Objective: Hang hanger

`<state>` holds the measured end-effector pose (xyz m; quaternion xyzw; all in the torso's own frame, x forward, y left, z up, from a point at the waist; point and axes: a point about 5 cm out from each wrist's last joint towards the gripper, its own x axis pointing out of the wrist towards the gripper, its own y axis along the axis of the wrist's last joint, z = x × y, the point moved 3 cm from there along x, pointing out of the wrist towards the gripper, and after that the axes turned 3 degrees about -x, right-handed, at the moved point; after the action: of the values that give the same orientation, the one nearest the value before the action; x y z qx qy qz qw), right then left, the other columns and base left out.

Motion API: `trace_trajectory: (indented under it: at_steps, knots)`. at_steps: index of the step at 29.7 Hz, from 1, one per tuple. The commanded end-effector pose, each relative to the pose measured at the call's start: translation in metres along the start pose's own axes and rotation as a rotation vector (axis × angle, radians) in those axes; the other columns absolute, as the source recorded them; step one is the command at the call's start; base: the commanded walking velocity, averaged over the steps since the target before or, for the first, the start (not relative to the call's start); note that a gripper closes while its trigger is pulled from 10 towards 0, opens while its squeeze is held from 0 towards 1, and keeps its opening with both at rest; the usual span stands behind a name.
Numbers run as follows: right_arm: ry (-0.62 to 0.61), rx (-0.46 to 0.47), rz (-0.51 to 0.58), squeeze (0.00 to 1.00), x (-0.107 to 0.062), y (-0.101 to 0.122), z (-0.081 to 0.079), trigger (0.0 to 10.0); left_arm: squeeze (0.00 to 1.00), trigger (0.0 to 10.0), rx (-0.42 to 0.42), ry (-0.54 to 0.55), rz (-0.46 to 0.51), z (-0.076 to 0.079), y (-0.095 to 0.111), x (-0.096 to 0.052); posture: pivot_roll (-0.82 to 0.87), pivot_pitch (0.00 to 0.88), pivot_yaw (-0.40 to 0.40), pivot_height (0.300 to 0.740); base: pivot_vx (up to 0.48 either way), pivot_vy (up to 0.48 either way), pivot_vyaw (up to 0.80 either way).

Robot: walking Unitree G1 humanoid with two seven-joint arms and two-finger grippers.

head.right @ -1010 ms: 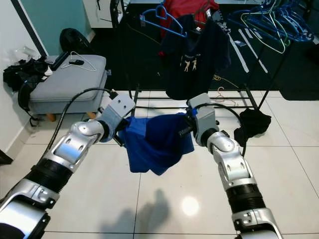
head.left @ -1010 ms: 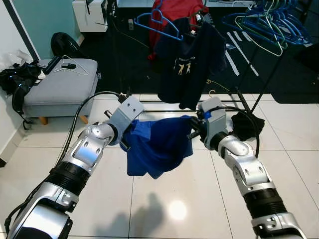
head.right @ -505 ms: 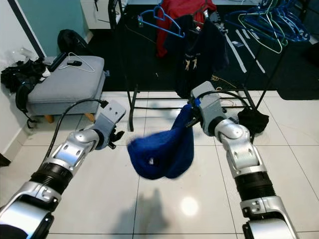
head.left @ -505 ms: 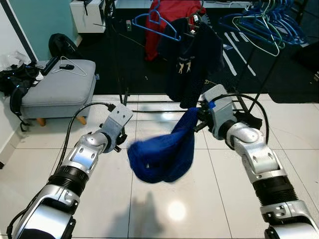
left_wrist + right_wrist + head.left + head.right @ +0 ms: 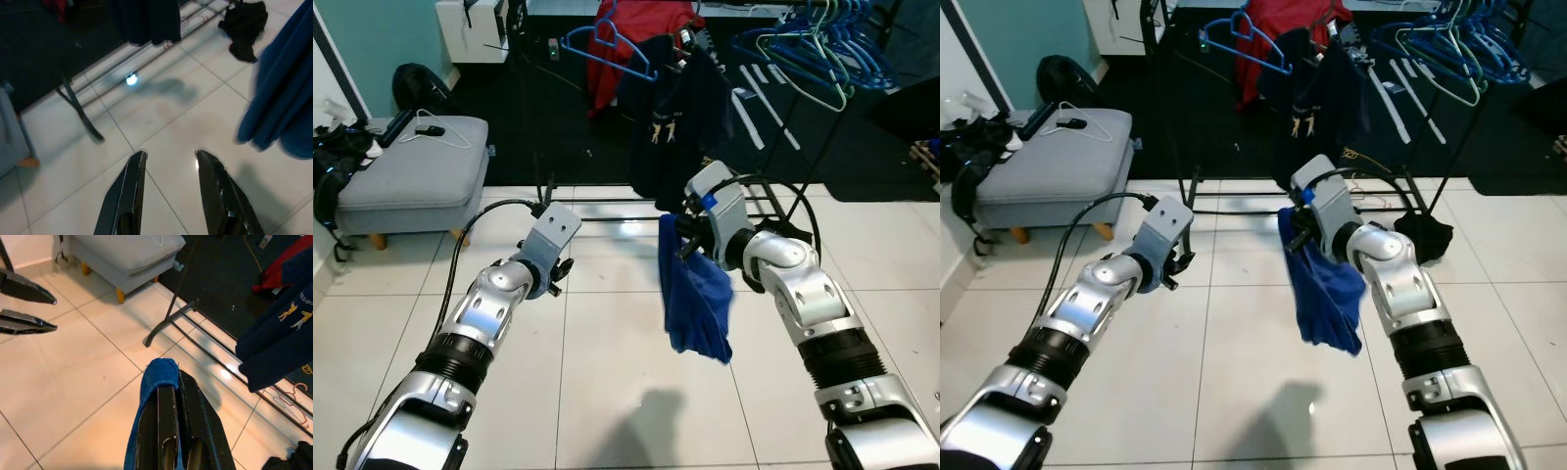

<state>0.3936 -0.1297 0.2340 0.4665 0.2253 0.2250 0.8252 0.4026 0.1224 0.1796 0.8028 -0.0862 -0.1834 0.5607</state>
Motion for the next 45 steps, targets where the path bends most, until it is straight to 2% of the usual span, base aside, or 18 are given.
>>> trace_trajectory:
  at_steps: [1, 3, 4, 6, 7, 8, 10, 14, 17, 18, 22, 26, 27, 29, 33, 38, 41, 45]
  knots:
    - [0.008, -0.017, -0.01, 0.0, -0.001, -0.002, -0.003, 0.2, 0.0, 10.0, -0.094, -0.019, -0.022, 0.007, -0.005, -0.005, -0.09, 0.217, -0.038, 0.74, 0.0, 0.0, 0.0]
    - [-0.071, 0.044, -0.046, 0.0, 0.002, -0.004, 0.006, 0.0, 0.0, 10.0, -0.2, -0.066, -0.013, 0.02, 0.003, -0.009, -0.09, 0.218, -0.043, 0.74, 0.0, 0.0, 0.0]
    - [-0.071, 0.044, -0.046, 0.0, 0.002, -0.004, 0.006, 0.0, 0.0, 10.0, -0.2, -0.066, -0.013, 0.02, 0.003, -0.009, -0.09, 0.218, -0.043, 0.74, 0.0, 0.0, 0.0]
    - [-0.151, 0.126, -0.072, 0.0, 0.006, -0.005, 0.014, 0.0, 0.0, 10.0, -0.25, -0.125, -0.013, 0.033, 0.009, -0.011, -0.1, 0.218, -0.043, 0.74, 0.0, 0.0, 0.0]
    - [-0.174, 0.162, -0.078, 0.0, 0.009, -0.006, 0.016, 0.0, 1.0, 10.0, -0.269, -0.145, -0.015, 0.038, 0.011, -0.011, -0.1, 0.217, -0.046, 0.74, 0.0, 0.0, 0.0]
    - [-0.174, 0.162, -0.078, 0.0, 0.009, -0.006, 0.016, 0.0, 1.0, 10.0, -0.269, -0.145, -0.015, 0.038, 0.011, -0.011, -0.1, 0.217, -0.046, 0.74, 0.0, 0.0, 0.0]
    - [-0.232, 0.235, -0.078, 0.0, 0.017, -0.004, 0.019, 0.0, 1.0, 10.0, -0.241, -0.181, -0.035, 0.054, 0.01, -0.01, -0.1, 0.216, -0.045, 0.74, 0.0, 0.0, 0.0]
    - [-0.249, 0.253, -0.077, 0.0, 0.02, -0.004, 0.02, 0.0, 1.0, 10.0, -0.225, -0.189, -0.045, 0.059, 0.009, -0.01, -0.1, 0.215, -0.045, 0.74, 0.0, 0.0, 0.0]
    - [-0.32, 0.329, -0.065, 0.0, 0.034, 0.004, 0.025, 0.0, 1.0, 10.0, -0.166, -0.175, -0.092, 0.076, 0.011, 0.003, -0.1, 0.211, -0.051, 0.74, 0.0, 0.0, 0.0]
    - [-0.32, 0.329, -0.065, 0.0, 0.034, 0.004, 0.025, 0.0, 1.0, 10.0, -0.166, -0.175, -0.092, 0.076, 0.011, 0.003, -0.1, 0.211, -0.051, 0.74, 0.0, 0.0, 0.0]
    - [-0.354, 0.384, -0.047, 0.0, 0.043, 0.019, 0.029, 0.0, 1.0, 10.0, -0.091, -0.186, -0.115, 0.1, 0.009, 0.016, -0.1, 0.208, -0.057, 0.74, 0.0, 0.0, 0.0]
    - [-0.349, 0.419, -0.028, 0.0, 0.047, 0.03, 0.03, 0.0, 1.0, 10.0, -0.048, -0.153, -0.093, 0.109, 0.01, 0.024, -0.11, 0.209, -0.059, 0.74, 0.0, 0.0, 0.0]
    - [-0.342, 0.433, -0.005, 0.0, 0.048, 0.038, 0.03, 0.5, 0.0, 10.0, -0.023, -0.155, -0.054, 0.116, 0.014, 0.027, -0.11, 0.21, -0.059, 0.74, 0.0, 0.0, 0.0]
    - [-0.33, 0.449, 0.03, 0.0, 0.05, 0.049, 0.03, 0.7, 0.0, 10.0, 0.022, -0.168, 0.008, 0.126, 0.022, 0.03, -0.11, 0.21, -0.061, 0.74, 0.0, 0.0, 0.0]
    - [-0.326, 0.464, 0.058, 0.0, 0.052, 0.058, 0.03, 0.9, 0.0, 10.0, 0.034, -0.133, 0.027, 0.125, 0.029, 0.035, -0.11, 0.211, -0.064, 0.74, 0.0, 0.0, 0.0]
    - [-0.278, 0.487, 0.104, 0.0, 0.056, 0.073, 0.02, 1.4, 0.0, 10.0, -0.081, 0.01, 0.042, 0.109, 0.042, 0.045, -0.11, 0.211, -0.066, 0.74, 0.0, 0.0, 0.0]
    - [-0.242, 0.496, 0.121, 0.0, 0.058, 0.081, 0.01, 3.7, 0.0, 10.0, -0.185, 0.067, 0.057, 0.105, 0.043, 0.048, -0.11, 0.209, -0.064, 0.74, 0.0, 0.0, 0.0]
    - [-0.222, 0.499, 0.126, 0.0, 0.058, 0.084, 0.005, 4.0, 0.0, 10.0, -0.18, 0.11, 0.067, 0.099, 0.042, 0.048, -0.11, 0.207, -0.058, 0.74, 0.0, 0.0, 0.0]
